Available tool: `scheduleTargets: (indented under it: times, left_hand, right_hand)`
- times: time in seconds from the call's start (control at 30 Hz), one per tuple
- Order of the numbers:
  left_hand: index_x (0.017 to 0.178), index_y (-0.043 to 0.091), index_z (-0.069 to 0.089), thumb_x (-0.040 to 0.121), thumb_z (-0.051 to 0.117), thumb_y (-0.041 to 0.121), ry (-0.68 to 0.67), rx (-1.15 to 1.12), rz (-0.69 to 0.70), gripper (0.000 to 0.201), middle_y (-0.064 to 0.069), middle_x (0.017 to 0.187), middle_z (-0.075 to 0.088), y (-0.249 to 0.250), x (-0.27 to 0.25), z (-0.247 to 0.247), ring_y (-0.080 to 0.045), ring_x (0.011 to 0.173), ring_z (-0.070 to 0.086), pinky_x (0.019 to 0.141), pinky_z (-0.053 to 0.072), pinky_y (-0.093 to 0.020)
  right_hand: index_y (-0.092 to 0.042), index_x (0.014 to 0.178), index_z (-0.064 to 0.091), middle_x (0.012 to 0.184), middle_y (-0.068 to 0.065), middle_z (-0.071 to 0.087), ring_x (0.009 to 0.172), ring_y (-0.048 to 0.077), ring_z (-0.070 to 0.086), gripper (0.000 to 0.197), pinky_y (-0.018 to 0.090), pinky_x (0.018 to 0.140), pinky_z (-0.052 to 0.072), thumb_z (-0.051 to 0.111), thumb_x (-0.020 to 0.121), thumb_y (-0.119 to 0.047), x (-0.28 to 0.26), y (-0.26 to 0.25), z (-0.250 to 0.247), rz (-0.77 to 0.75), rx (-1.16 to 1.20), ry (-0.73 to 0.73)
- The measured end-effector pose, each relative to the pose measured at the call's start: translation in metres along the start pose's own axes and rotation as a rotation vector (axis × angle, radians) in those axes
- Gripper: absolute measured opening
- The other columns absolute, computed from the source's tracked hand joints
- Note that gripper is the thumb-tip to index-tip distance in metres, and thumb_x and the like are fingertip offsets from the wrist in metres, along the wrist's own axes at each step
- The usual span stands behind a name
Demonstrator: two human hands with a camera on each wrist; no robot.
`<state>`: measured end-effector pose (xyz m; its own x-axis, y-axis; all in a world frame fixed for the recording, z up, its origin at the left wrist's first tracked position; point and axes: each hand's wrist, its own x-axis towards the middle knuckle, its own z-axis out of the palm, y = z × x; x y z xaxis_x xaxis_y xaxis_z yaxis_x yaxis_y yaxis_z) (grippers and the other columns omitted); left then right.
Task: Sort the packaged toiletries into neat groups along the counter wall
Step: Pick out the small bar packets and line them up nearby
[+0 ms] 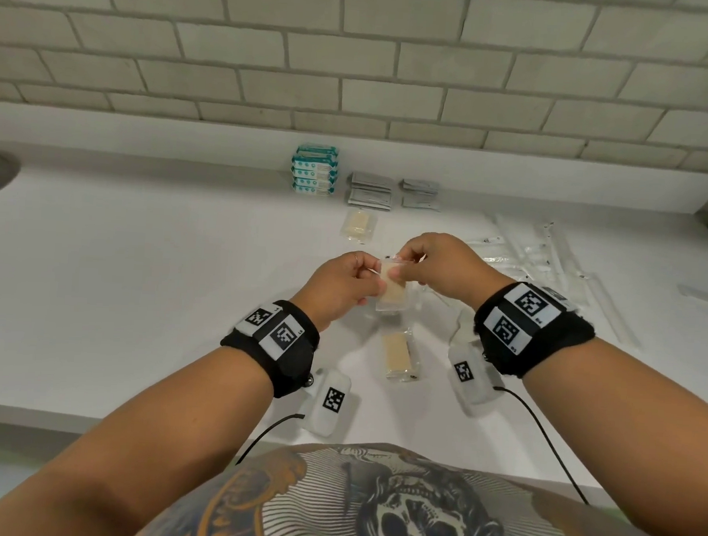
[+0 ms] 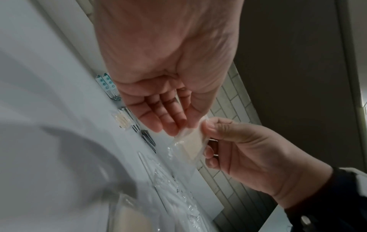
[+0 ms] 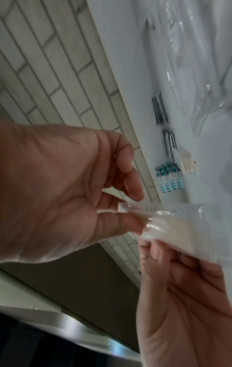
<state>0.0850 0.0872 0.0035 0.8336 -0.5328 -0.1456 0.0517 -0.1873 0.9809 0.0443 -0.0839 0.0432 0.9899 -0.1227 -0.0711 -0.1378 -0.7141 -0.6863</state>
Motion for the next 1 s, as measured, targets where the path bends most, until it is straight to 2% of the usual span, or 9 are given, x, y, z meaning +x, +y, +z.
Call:
scheduleTargets:
  times: [0.17,0.33,0.47,0.6,0.7,0.77,0.83,0.93,1.0]
  left_hand:
    - [0.09,0.019,0.063,0.086,0.067,0.008,-0.03,0.05,-0.011,0.013,0.0,0.085,0.063,-0.001,-0.005,-0.001,-0.013,0.083,0.06,0.075,0.048,-0.025]
    - [0.098,0.021,0.064,0.089,0.064,0.014,-0.021,0.066,-0.051,0.011,-0.001,0.098,0.065,-0.008,-0.005,-0.001,-0.011,0.087,0.061,0.074,0.048,-0.022]
    - [0.099,0.016,0.061,0.095,0.055,0.018,0.031,0.088,-0.159,0.008,-0.002,0.102,0.064,-0.014,-0.005,-0.002,-0.011,0.081,0.061,0.067,0.049,-0.021]
    - [0.105,-0.002,0.062,0.097,0.052,0.017,-0.092,0.126,-0.394,0.023,-0.017,0.093,0.067,-0.021,-0.009,0.005,-0.024,0.076,0.063,0.071,0.051,-0.028]
    - [0.103,-0.005,0.062,0.097,0.054,0.02,-0.21,0.14,-0.506,0.027,-0.014,0.079,0.064,-0.023,-0.016,0.015,-0.022,0.066,0.065,0.063,0.055,-0.027]
    - [0.1,-0.003,0.06,0.095,0.059,0.017,-0.221,0.133,-0.53,0.021,-0.013,0.075,0.064,-0.023,-0.019,0.02,-0.02,0.062,0.066,0.058,0.056,-0.026]
    - [0.09,0.0,0.056,0.093,0.061,0.011,-0.205,0.121,-0.532,0.012,-0.015,0.075,0.064,-0.022,-0.02,0.024,-0.024,0.066,0.066,0.066,0.057,-0.031]
    - [0.082,0.004,0.05,0.091,0.062,0.006,-0.179,0.115,-0.534,0.015,-0.022,0.081,0.065,-0.022,-0.016,0.031,-0.029,0.072,0.065,0.081,0.055,-0.04]
    - [0.082,0.006,0.05,0.09,0.063,0.006,-0.146,0.113,-0.527,0.015,-0.023,0.085,0.066,-0.022,-0.014,0.034,-0.028,0.071,0.065,0.081,0.055,-0.039]
  right_hand:
    - [-0.019,0.082,0.076,0.08,-0.009,0.068,0.062,0.007,0.052,0.004,0.021,0.062,0.044,0.074,0.083,-0.022,-0.008,0.0,-0.007,0.037,0.129,0.001]
    - [-0.02,0.074,0.07,0.074,-0.015,0.061,0.069,0.004,0.053,0.011,0.019,0.059,0.037,0.068,0.085,-0.018,-0.008,0.003,-0.006,0.034,-0.142,0.072]
    - [0.001,0.094,0.067,0.081,0.005,0.062,0.076,0.011,0.05,0.015,0.017,0.058,0.036,0.058,0.093,-0.011,-0.014,0.001,-0.002,0.056,-0.239,-0.125]
    - [-0.012,0.101,0.067,0.096,-0.001,0.063,0.09,0.016,0.057,0.017,0.025,0.074,0.042,0.063,0.091,-0.026,-0.019,0.013,0.024,0.11,-0.365,-0.269]
    - [-0.017,0.12,0.061,0.118,0.001,0.061,0.106,0.019,0.057,0.039,0.028,0.086,0.041,0.065,0.088,-0.039,-0.023,0.028,0.04,0.196,-0.288,-0.182]
    - [-0.012,0.108,0.064,0.104,0.003,0.066,0.095,0.021,0.064,0.04,0.028,0.079,0.045,0.056,0.091,-0.048,-0.026,0.035,0.041,0.322,-0.274,-0.121]
    - [-0.009,0.077,0.063,0.071,0.006,0.067,0.06,0.02,0.065,0.045,0.024,0.059,0.047,0.053,0.092,-0.05,-0.032,0.041,0.04,0.492,-0.181,-0.185]
    - [-0.008,0.082,0.066,0.068,0.006,0.063,0.053,0.018,0.061,0.03,0.025,0.053,0.044,0.071,0.083,-0.038,-0.039,0.042,0.04,0.645,0.14,-0.289]
    - [-0.01,0.084,0.066,0.068,0.005,0.059,0.055,0.018,0.057,0.024,0.028,0.056,0.045,0.077,0.078,-0.03,-0.039,0.042,0.043,0.664,0.157,-0.307]
